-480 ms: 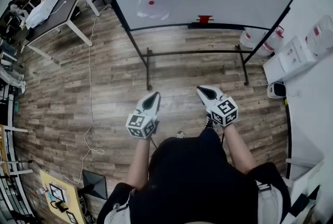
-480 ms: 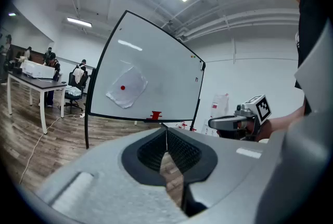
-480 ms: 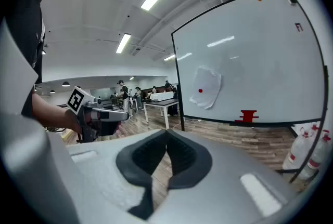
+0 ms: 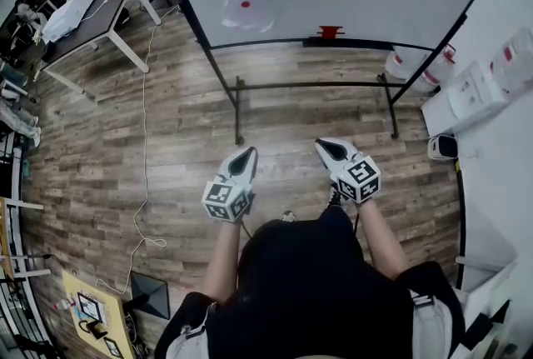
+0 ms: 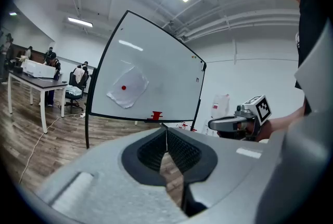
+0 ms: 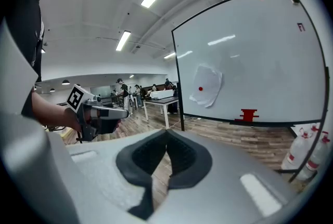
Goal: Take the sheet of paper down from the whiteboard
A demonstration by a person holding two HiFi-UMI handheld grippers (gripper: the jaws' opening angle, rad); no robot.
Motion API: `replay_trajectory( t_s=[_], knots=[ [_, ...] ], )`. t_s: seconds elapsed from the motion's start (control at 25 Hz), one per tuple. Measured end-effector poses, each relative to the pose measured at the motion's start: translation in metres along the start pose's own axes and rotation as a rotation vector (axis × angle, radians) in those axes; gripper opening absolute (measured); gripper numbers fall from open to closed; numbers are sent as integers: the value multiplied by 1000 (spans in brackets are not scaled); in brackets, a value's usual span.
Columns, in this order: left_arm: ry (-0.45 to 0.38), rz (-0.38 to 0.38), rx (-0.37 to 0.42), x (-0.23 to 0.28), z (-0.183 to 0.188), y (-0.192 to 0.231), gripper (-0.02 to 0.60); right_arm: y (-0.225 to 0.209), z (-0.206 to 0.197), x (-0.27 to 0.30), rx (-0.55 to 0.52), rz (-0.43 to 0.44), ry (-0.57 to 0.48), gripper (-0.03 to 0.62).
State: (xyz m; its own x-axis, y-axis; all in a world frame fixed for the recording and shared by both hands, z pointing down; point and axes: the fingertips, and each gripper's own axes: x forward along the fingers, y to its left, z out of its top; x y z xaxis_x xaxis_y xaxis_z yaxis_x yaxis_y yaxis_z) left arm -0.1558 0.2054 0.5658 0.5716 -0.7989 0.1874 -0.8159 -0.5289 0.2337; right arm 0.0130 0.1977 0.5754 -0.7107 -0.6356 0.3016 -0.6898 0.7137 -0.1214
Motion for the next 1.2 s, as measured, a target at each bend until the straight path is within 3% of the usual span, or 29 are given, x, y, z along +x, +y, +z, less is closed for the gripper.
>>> replay_trajectory(
  t_s=[0.84, 1.2],
  knots=[
    [11, 19, -9, 8, -3, 2, 14, -5, -1, 10, 19, 28, -9, 5],
    [13, 49, -15, 23, 1, 2, 14, -27, 4, 16, 28, 52, -5, 5]
  ],
)
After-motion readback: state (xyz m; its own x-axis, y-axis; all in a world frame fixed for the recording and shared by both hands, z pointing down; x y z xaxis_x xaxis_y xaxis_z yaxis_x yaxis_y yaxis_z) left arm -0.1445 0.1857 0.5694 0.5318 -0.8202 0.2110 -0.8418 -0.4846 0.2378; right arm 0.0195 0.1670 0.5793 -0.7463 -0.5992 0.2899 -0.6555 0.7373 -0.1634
